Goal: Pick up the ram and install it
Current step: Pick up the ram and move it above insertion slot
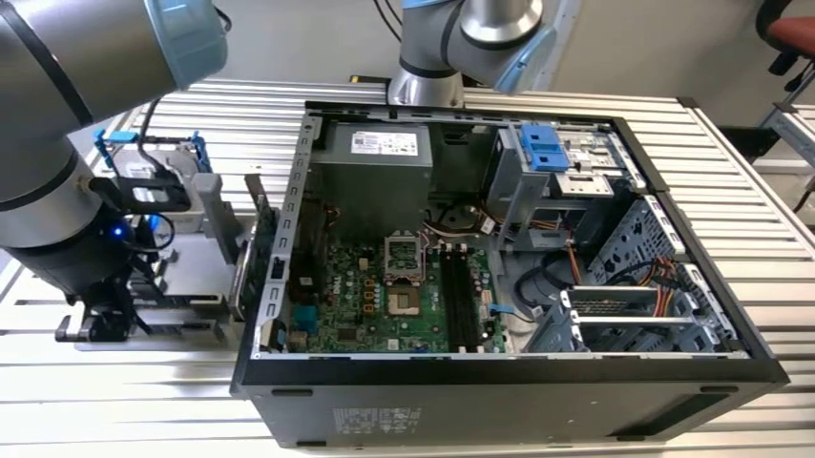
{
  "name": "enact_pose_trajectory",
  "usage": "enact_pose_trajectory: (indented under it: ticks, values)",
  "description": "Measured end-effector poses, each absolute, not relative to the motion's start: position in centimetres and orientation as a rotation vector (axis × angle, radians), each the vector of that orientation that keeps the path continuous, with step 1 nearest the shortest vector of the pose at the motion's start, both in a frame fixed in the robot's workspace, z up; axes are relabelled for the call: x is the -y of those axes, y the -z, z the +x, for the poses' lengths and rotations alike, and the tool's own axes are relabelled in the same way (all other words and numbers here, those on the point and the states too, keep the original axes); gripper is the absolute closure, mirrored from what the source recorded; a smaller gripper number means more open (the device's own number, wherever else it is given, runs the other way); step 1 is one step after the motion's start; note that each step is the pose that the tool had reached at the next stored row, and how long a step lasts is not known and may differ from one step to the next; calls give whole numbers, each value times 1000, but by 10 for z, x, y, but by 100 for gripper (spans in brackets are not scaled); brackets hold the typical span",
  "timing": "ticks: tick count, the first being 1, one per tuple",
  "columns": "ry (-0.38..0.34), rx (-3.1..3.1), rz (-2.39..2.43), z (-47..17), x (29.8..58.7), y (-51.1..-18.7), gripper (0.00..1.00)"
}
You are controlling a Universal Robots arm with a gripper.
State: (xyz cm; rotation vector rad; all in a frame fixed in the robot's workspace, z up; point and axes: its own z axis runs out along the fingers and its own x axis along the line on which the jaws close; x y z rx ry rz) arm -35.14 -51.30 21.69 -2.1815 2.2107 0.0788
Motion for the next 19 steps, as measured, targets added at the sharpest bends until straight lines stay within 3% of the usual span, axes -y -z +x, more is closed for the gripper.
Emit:
enact_pose_trajectory:
  ticks: [19]
  values:
    - [-77,-2224,-2168,-352,513,-199,0]
